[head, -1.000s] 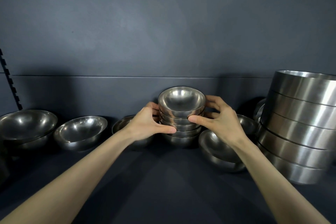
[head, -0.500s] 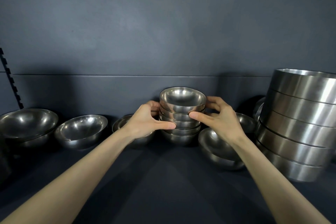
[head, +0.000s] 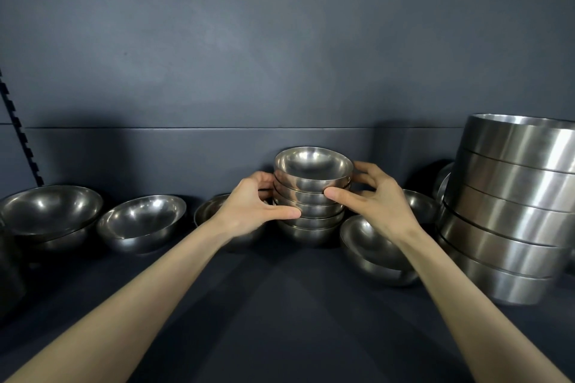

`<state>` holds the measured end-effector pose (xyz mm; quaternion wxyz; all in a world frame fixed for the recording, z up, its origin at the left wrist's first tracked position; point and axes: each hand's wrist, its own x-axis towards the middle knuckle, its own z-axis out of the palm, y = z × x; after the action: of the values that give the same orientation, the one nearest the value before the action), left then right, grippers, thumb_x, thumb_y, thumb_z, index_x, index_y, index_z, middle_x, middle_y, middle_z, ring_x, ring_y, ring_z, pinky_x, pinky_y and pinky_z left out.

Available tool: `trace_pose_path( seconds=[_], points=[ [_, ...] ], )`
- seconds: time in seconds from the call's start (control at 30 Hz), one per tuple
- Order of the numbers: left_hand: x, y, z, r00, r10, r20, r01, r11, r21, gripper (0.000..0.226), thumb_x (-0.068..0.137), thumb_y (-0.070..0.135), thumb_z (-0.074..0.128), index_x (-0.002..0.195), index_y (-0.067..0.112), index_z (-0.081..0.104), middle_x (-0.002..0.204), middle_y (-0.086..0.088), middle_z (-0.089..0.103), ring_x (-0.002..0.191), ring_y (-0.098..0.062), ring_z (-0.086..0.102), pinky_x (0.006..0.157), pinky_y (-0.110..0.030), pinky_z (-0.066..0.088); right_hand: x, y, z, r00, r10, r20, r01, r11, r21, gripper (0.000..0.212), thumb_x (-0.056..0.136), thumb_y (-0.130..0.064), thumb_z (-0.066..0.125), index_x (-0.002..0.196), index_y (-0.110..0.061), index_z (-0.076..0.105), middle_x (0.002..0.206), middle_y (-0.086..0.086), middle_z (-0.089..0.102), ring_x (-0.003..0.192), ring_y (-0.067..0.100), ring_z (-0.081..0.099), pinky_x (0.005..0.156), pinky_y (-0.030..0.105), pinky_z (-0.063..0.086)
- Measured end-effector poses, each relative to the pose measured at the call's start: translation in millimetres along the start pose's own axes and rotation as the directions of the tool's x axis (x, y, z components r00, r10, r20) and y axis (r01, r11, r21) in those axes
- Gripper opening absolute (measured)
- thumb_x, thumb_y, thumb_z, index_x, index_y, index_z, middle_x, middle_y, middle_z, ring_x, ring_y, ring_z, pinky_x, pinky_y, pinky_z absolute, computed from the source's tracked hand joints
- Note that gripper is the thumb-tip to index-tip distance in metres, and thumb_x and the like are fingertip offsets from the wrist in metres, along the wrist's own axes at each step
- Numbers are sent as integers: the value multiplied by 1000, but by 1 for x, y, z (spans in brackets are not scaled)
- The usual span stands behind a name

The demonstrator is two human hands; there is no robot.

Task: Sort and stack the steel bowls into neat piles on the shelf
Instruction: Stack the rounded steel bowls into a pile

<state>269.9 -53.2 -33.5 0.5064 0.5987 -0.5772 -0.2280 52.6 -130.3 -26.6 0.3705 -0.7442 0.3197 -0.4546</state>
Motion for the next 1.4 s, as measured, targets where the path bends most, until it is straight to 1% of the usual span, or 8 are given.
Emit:
trace_pose_path(
  seconds=[0.33, 0.47, 0.7, 0.8, 0.87, 1.0, 1.23, 1.4],
  points=[
    [3, -2, -1, 1000, 6, 5, -6, 1000, -2, 66, 58, 15, 90, 115, 10, 58, 107, 7, 68, 99, -2, 64, 79, -6, 47, 0, 0, 0, 1000, -8, -1, 8, 1000, 24, 75, 37, -72, 78, 103, -45, 54, 102, -15, 70, 88, 6, 71, 88, 34, 56],
    [2, 0, -2, 1000, -1, 16, 1, 1000, 4, 67, 59, 14, 90, 117, 9, 57, 108, 5, 68, 102, -6, 64, 82, -12, 49, 1, 0, 0, 1000, -13, 0, 13, 1000, 12, 80, 34, -78, 77, 104, -45, 55, 102, -14, 70, 88, 6, 71, 86, 34, 57],
    [2, 3, 0, 998, -13, 58, 12, 1000, 10, 70, 58, 14, 90, 116, 16, 51, 103, 14, 63, 85, 15, 61, 71, -4, 45, 4, 2, -1, 1000, 19, 24, -19, 1000, -11, 81, 33, -82, 76, 103, -49, 52, 108, -17, 67, 94, 9, 70, 90, 43, 56],
    [3, 1, 0, 999, -17, 51, 17, 1000, 17, 71, 59, 16, 90, 119, 8, 55, 106, 4, 68, 97, -3, 65, 84, -17, 50, 4, 2, 0, 1000, 17, 14, -17, 1000, -23, 94, 34, -83, 76, 115, -43, 52, 110, -19, 66, 96, 11, 69, 91, 44, 55],
    [3, 0, 0, 999, -11, 50, 10, 1000, 22, 71, 58, 18, 90, 120, 6, 56, 107, -1, 69, 102, -14, 66, 93, -28, 50, 4, 2, 0, 1000, 14, 7, -14, 1000, -28, 90, 34, -83, 76, 113, -45, 53, 108, -21, 66, 95, 9, 69, 90, 43, 56],
    [2, 0, 0, 999, -2, 43, 0, 999, 40, 70, 58, 21, 91, 118, 9, 58, 105, 6, 70, 100, -7, 65, 91, -23, 50, 5, 3, 0, 1000, 24, 1, -24, 999, -25, 78, 34, -82, 76, 101, -50, 53, 106, -22, 67, 94, 10, 70, 90, 45, 56],
    [3, 1, 0, 999, -12, 37, 10, 999, 51, 69, 59, 23, 90, 119, 10, 59, 108, 4, 70, 102, -7, 65, 90, -19, 49, 7, 3, 0, 999, 44, -3, -44, 999, -7, 84, 34, -82, 78, 107, -46, 55, 109, -18, 68, 96, 12, 70, 90, 46, 55],
    [3, 0, 0, 998, -21, 51, 19, 999, 41, 65, 60, 18, 90, 116, 11, 58, 102, 10, 69, 94, 2, 64, 76, -6, 46, 5, 2, -1, 999, 48, 3, -48, 999, -17, 96, 34, -83, 77, 117, -40, 54, 110, -19, 68, 98, 14, 69, 91, 46, 55]
  ],
)
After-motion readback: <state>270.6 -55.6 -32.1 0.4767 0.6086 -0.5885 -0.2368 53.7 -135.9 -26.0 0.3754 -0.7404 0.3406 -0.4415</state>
